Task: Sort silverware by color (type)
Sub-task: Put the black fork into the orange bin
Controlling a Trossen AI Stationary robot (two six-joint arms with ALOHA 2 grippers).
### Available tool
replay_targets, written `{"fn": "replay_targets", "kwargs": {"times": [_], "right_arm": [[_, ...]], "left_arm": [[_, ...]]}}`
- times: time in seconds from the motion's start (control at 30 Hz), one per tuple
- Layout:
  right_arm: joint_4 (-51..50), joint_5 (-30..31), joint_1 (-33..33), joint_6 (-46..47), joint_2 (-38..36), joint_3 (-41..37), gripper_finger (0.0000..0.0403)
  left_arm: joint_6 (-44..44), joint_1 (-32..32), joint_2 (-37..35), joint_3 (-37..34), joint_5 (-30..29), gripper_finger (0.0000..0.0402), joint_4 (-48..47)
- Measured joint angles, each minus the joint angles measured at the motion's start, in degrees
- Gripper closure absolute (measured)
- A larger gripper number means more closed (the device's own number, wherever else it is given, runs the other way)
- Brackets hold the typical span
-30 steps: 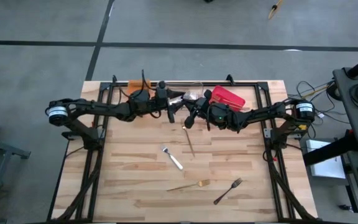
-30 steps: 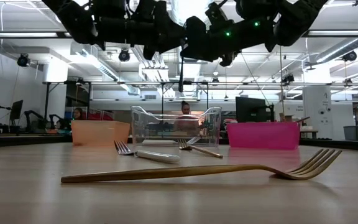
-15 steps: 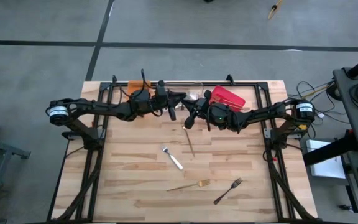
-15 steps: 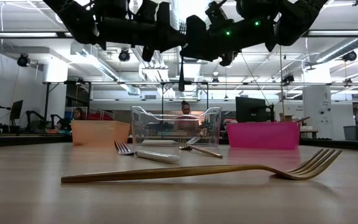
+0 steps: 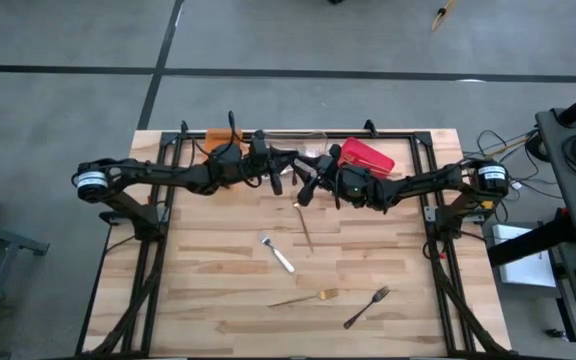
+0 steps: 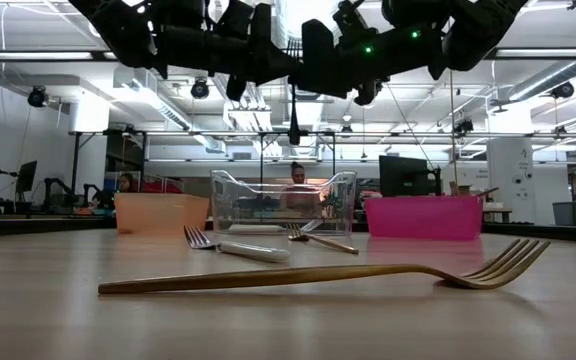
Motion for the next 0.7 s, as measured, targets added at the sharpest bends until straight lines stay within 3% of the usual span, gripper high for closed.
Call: {"fn": "replay_targets", "kwargs": {"times": [0.23, 0.37, 0.53, 0.6, 0.7], "right_arm": [[-3.54, -3.13, 0.00, 0.13, -2.68, 0.00, 0.0235], [-8.95, -15.00, -0.66, 1.45, -5.04, 0.00, 0.0225], [-11.75, -36.58, -2.24, -1.16, -5.48, -0.02, 0.0223], [-10.57, -39.23, -2.20, -1.24, -4.61, -0.02, 0.0223], [-7.33, -37.72, -2.22, 0.32, -2.52, -0.02, 0.0223]], "left_arm": [[0.57, 0.16, -5.25, -0.02, 0.93, 0.0401, -9.38], [4.05, 0.20, -10.60, -0.02, 1.96, 0.0401, -17.06], [6.16, 0.11, -16.21, -0.02, 12.90, 0.0401, -21.45], [6.03, -0.30, -17.53, -0.02, 15.06, 0.0401, -21.15], [5.97, -0.89, -18.29, -0.02, 15.10, 0.0401, -21.23]]}}
